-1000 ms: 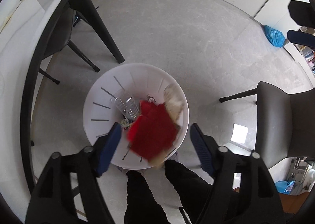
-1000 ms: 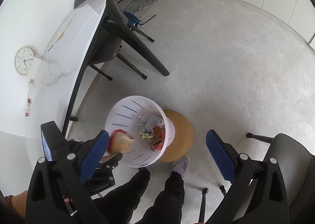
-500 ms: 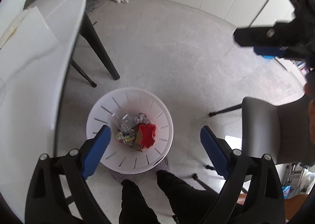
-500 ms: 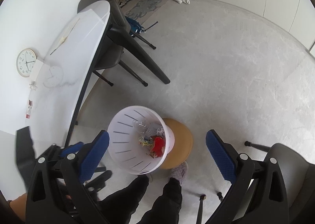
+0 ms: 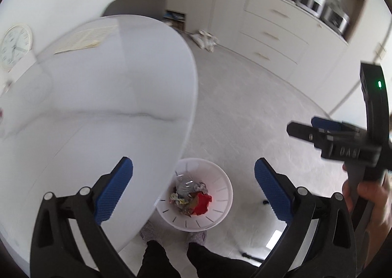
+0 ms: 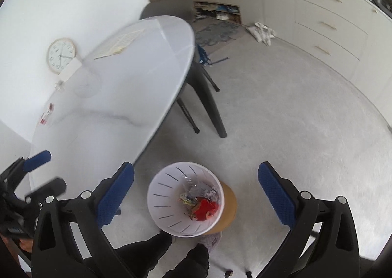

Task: Collect trash
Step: 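Move the right gripper back over the table toward the red-and-white medicine box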

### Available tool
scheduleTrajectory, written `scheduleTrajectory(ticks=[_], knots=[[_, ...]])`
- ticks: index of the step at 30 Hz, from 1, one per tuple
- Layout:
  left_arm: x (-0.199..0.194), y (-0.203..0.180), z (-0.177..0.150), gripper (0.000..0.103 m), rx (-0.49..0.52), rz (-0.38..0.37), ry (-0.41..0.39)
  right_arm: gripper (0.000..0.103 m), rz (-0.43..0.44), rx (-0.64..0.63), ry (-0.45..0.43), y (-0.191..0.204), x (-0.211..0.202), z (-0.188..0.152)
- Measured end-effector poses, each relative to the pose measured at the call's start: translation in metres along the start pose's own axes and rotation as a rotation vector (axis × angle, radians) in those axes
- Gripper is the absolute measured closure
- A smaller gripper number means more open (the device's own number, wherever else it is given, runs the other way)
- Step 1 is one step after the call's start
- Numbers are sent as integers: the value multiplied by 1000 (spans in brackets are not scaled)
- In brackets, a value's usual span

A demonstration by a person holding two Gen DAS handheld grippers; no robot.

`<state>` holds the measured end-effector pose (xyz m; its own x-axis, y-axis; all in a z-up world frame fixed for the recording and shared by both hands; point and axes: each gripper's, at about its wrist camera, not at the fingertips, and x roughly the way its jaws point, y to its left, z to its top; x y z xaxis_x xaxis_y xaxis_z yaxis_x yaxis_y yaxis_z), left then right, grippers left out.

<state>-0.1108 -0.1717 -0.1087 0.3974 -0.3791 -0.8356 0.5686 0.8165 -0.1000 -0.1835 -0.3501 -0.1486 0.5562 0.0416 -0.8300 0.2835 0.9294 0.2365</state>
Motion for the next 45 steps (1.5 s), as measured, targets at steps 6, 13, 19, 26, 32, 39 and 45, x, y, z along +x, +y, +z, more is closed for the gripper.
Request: scheduleTrajectory(ticks=[6, 13, 19, 26, 32, 39, 45], knots=[[-18, 50, 4, 8, -148, 92, -31, 2, 86, -121, 49, 58, 20, 9], [-45, 153, -8, 8, -394, 232, -61, 2, 212, -273, 123, 152, 48, 18], [-78, 273, -32, 8, -586, 342, -106, 2, 307, -433, 136, 262, 70, 30], [-106, 442, -62, 8, -725, 444, -97, 2, 374, -673, 180, 439, 134, 56], [-117, 586, -77, 8, -759, 496, -93, 2, 473, -916, 275, 625, 222, 85], [-101, 707, -89, 8, -827, 481, -42, 3, 418, -1435, 336, 794, 308, 85], [-81, 776, -98, 8, -922, 493, -56, 3, 371, -1759, 358, 874, 379, 88]])
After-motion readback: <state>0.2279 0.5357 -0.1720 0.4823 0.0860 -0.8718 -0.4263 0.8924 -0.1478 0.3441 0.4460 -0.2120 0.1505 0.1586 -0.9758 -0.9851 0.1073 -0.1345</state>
